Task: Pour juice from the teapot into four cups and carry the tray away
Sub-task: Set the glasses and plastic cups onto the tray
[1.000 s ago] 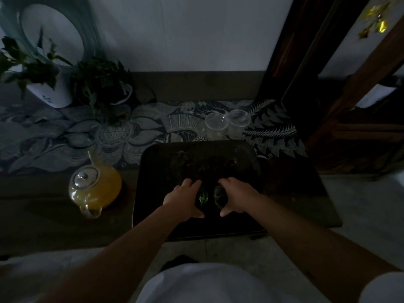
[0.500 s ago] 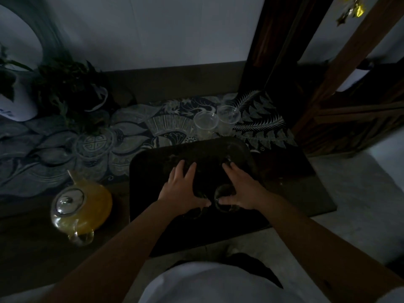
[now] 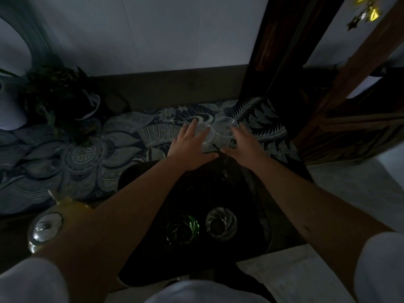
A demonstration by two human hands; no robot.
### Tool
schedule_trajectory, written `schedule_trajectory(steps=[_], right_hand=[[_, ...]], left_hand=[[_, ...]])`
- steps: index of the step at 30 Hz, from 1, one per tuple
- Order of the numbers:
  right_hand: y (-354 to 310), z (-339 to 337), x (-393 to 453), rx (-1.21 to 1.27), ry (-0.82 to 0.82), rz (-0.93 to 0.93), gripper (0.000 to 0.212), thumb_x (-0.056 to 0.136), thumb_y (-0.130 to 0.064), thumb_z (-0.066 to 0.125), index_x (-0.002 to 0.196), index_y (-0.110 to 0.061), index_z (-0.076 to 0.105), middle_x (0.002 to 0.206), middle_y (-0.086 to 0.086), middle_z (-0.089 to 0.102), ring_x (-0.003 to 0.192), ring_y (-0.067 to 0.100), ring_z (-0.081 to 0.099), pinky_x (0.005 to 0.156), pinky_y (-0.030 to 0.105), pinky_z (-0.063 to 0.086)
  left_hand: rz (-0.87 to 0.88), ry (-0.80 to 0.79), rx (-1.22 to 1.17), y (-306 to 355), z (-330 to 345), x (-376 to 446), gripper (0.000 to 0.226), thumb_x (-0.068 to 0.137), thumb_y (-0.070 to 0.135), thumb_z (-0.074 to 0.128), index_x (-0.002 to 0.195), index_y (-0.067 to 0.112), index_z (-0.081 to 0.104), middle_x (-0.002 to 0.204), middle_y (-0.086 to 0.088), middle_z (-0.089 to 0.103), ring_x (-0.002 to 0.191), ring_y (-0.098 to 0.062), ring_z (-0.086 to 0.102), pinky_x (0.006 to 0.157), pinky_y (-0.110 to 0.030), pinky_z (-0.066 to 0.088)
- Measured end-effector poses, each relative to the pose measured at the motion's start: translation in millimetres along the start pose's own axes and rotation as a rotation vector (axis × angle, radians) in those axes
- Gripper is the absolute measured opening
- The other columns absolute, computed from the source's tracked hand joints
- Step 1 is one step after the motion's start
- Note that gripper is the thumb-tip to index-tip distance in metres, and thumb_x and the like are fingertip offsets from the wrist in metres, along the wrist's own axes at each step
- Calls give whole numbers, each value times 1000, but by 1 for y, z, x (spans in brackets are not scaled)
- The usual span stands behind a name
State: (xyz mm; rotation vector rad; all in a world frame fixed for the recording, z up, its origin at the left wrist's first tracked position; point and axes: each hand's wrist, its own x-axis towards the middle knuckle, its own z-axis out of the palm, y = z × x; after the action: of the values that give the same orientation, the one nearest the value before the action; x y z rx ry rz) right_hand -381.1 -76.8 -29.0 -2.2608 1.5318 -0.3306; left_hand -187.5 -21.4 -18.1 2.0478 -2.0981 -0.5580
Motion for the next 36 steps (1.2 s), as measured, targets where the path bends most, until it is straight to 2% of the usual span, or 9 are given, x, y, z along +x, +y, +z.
schedule_trajectory(steps=[3,7,11,16,20,23,29,33,36], right_hand=[[11,-2,33,-3,-53,6,72,76,-51,70,130,-10,45,135,18,42,120,36,47,89,44,46],[25,-2,69,-139,-217,16,101,75,-51,72,152,-16,17,161,19,3,146,40,9,116,51,22],[31,-1,94,-193,-362,-12,114,69,-57,75,153,-25,4,162,14,-12,147,41,-5,116,55,19],[28,9,115,-220,-425,-14,117,66,-62,73,152,-29,1,162,13,-7,146,41,6,114,55,26],[29,10,119,-140,-396,-53,109,64,-53,80,150,-21,20,152,11,34,135,32,39,105,42,41],[28,6,120,-149,-372,-77,98,61,-48,82,143,-25,33,140,8,49,124,29,52,97,38,47],[19,0,113,-251,-384,-88,97,63,-44,82,145,-23,33,146,14,40,127,36,48,100,44,46],[8,-11,103,-235,-347,-90,96,67,-39,81,147,-23,31,152,15,32,129,39,45,101,48,44],[-6,-17,89,-262,-320,-123,93,66,-41,80,144,-24,33,148,14,36,125,38,48,96,49,47]], left_hand=[[-55,-25,9,-1,-1,30,96,75,74,57,151,40,9,163,2,-8,149,-27,-6,114,-57,19],[-112,-111,47,-7,2,57,108,67,77,62,151,41,5,163,3,-10,149,-27,-8,114,-59,22],[-137,-182,73,-11,9,78,113,66,72,68,152,41,1,163,5,-11,149,-27,-8,113,-61,22],[-123,-186,87,-20,21,97,108,68,62,73,151,36,9,162,-1,8,147,-30,18,110,-58,32],[-93,-165,67,-18,20,100,107,70,53,78,152,29,14,157,-5,26,141,-31,30,110,-52,34],[-90,-172,81,-16,17,103,106,68,51,79,151,29,18,153,-6,34,138,-31,36,108,-48,36],[-104,-143,114,-11,5,100,90,69,45,80,145,32,34,139,-7,49,127,-30,48,99,-42,42],[-124,-86,84,-14,-10,86,93,68,44,81,146,32,33,142,-8,46,127,-30,48,99,-44,43],[-114,-71,79,-16,-21,66,96,67,43,82,147,34,29,142,-8,45,126,-30,48,99,-43,44]])
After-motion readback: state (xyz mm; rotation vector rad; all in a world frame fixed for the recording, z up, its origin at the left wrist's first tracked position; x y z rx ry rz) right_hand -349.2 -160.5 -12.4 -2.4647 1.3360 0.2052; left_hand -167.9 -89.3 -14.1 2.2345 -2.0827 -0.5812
